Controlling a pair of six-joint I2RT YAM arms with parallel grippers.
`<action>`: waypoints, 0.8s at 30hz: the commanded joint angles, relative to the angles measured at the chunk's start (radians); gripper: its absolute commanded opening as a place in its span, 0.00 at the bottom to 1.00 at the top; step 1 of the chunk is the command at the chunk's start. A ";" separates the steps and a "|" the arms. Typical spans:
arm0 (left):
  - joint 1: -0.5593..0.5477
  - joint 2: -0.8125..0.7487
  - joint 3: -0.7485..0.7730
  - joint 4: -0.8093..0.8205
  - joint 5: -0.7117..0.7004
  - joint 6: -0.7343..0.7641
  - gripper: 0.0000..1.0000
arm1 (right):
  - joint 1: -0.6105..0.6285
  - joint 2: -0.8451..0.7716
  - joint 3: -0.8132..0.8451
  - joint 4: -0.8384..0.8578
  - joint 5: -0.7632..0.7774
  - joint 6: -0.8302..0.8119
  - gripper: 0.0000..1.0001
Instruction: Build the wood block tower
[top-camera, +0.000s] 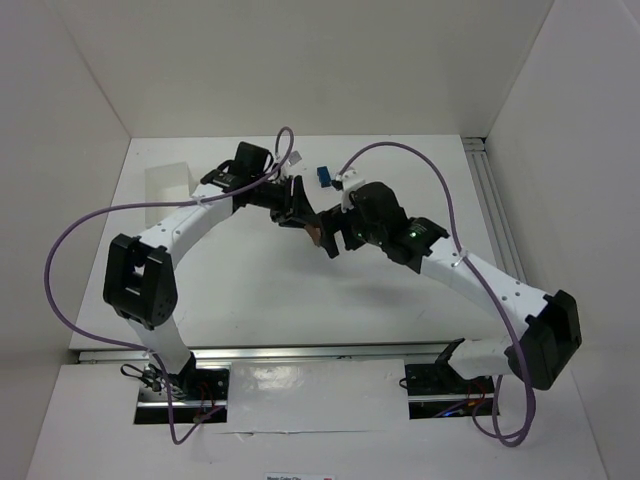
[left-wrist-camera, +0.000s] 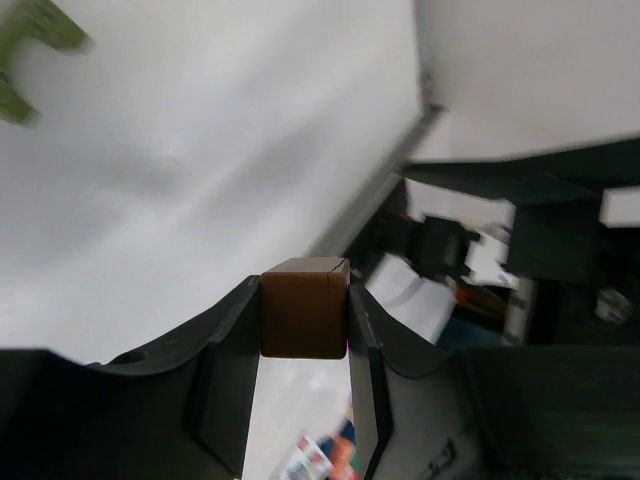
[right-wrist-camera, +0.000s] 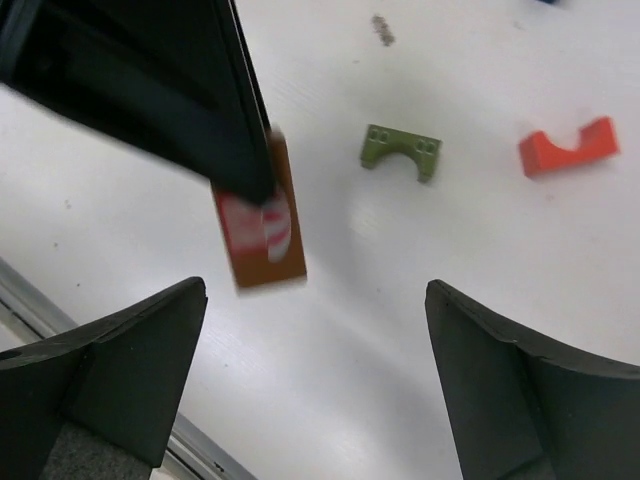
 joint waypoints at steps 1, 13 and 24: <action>-0.043 0.005 0.144 -0.102 -0.290 0.099 0.00 | -0.003 -0.148 -0.017 -0.106 0.154 0.090 0.97; -0.385 0.241 0.345 -0.024 -1.064 0.081 0.00 | -0.152 -0.354 -0.055 -0.566 0.590 0.722 0.98; -0.482 0.372 0.277 0.142 -1.327 0.038 0.00 | -0.212 -0.418 -0.065 -0.586 0.611 0.708 1.00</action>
